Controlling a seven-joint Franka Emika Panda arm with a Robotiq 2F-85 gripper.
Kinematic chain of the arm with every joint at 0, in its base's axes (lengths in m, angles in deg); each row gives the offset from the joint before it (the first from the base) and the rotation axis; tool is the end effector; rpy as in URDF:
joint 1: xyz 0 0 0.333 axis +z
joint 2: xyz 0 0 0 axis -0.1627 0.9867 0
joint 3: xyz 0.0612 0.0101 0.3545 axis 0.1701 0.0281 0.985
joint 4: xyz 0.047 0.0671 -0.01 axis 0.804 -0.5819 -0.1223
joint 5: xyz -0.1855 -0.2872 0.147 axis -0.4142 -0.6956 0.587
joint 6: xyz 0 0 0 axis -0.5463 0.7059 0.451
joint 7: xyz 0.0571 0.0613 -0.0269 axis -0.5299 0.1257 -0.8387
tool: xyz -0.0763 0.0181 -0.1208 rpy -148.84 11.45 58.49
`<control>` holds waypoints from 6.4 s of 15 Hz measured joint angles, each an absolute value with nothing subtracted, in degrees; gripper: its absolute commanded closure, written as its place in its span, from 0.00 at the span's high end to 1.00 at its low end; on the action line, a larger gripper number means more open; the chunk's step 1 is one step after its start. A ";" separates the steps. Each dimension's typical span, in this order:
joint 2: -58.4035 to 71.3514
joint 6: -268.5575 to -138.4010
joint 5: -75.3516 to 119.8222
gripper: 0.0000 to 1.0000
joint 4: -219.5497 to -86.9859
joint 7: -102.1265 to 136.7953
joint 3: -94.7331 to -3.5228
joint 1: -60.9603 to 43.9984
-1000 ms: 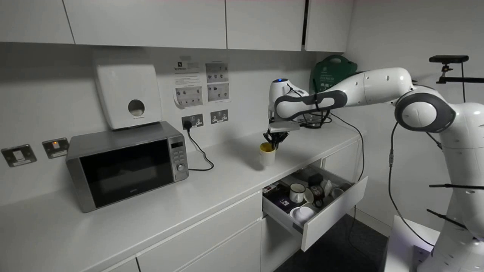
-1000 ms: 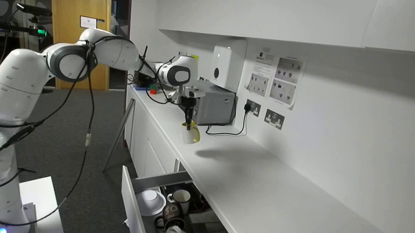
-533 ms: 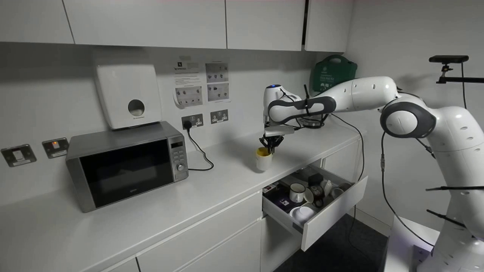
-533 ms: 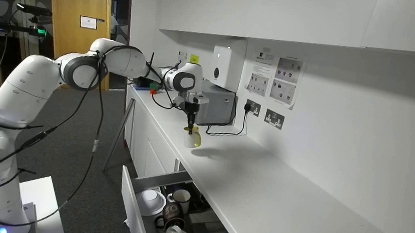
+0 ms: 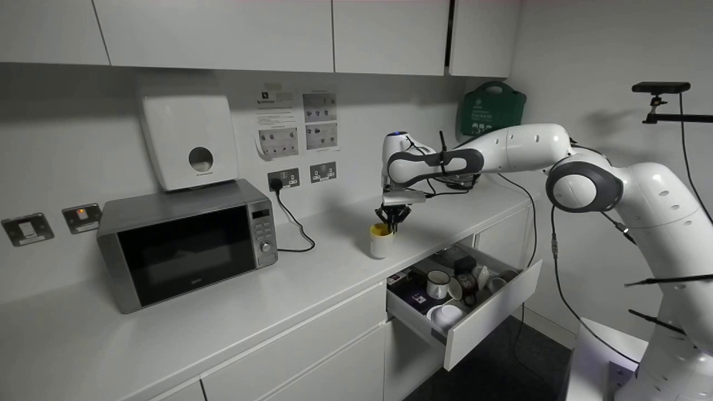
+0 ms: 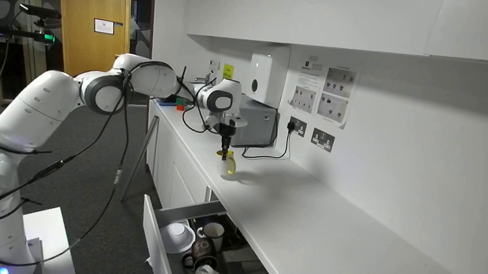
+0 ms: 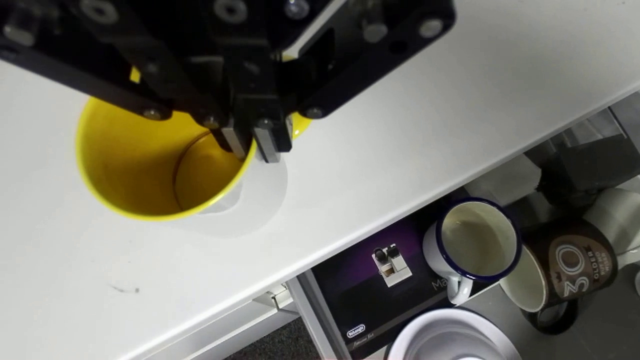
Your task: Take four mugs out of the open drawer
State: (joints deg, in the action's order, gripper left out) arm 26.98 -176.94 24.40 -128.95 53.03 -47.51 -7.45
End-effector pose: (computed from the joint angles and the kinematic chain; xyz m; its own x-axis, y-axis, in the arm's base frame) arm 0.7493 0.0012 0.4175 0.7645 -0.6415 0.0639 -0.6426 -0.7662 -0.0052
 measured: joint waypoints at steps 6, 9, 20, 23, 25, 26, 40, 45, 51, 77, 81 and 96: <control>29.84 -176.23 25.92 0.02 -126.40 52.88 -47.50 -7.42; 30.85 -175.34 26.12 0.02 -125.34 52.87 -47.50 -7.42; 31.84 -171.65 26.15 0.99 -121.18 52.87 -47.63 -7.43; 31.58 -171.58 26.15 1.00 -120.71 52.84 -47.93 -7.46; 30.89 -171.58 25.99 1.00 -120.71 52.67 -47.95 -7.61; 30.32 -171.59 25.95 1.00 -120.78 52.43 -47.95 -7.72; 19.07 -179.59 26.84 1.00 -144.08 51.69 -49.12 -9.39; 16.18 -184.33 29.02 1.00 -155.97 50.18 -49.80 -10.11; 14.65 -195.17 29.90 1.00 -165.36 45.61 -49.84 -10.24; 15.25 -219.11 28.68 1.00 -177.84 10.40 -49.27 -14.34; 16.07 -219.37 29.41 1.00 -177.51 5.00 -46.97 -16.99; 21.96 -219.37 30.81 1.00 -171.74 0.88 -43.30 -19.16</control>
